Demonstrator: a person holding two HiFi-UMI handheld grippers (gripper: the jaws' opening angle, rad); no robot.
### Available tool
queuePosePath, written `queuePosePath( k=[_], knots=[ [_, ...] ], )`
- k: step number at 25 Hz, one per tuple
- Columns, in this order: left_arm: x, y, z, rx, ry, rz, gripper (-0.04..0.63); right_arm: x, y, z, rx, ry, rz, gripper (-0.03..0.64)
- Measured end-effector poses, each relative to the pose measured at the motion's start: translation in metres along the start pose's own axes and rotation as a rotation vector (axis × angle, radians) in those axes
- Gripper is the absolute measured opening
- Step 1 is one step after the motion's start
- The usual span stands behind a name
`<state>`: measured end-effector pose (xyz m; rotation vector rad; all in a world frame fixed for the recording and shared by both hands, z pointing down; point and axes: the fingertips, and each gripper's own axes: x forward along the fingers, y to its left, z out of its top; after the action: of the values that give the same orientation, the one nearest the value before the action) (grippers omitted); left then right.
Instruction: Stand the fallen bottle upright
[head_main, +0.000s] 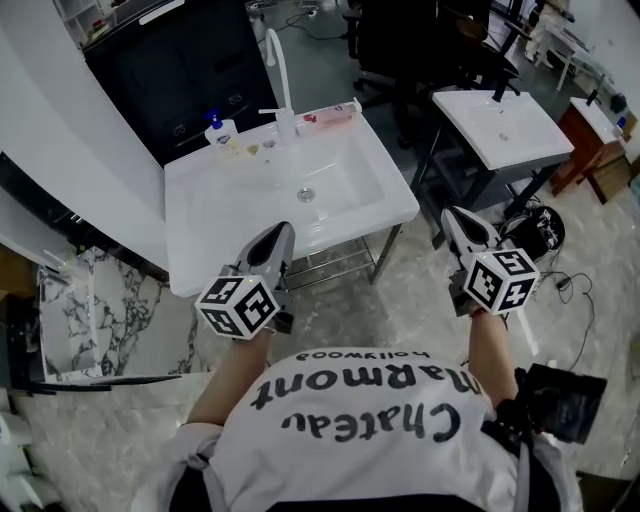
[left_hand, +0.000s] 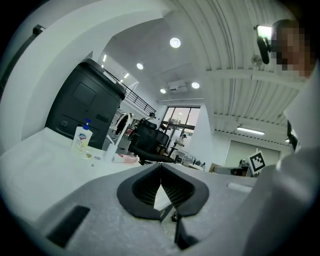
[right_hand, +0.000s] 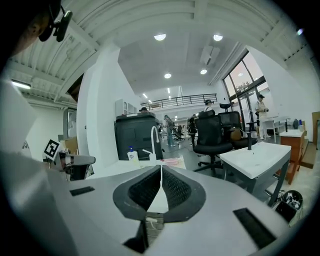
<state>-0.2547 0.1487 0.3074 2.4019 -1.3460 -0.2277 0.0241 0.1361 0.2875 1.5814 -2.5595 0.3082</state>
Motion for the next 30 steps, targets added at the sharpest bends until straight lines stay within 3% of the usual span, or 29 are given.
queuePosePath(
  k=[7,16,22,30],
  knots=[
    [0.042,0.010,-0.021,-0.014,0.059,0.025,0.015,0.035,-0.043,-0.021,0.068,0.047,-0.007,0.017],
    [0.091,0.025,-0.027,-0.020,0.102,0.022,0.015,0.078,-0.067,-0.037,0.143,0.078,0.007,0.017],
    [0.162,0.045,-0.026,-0.036,0.142,-0.011,0.015,0.125,-0.107,-0.026,0.191,0.080,-0.017,0.017],
    [0.270,0.058,0.007,0.000,0.175,-0.106,0.015,0.189,-0.160,0.002,0.223,0.071,-0.062,0.017]
  ],
)
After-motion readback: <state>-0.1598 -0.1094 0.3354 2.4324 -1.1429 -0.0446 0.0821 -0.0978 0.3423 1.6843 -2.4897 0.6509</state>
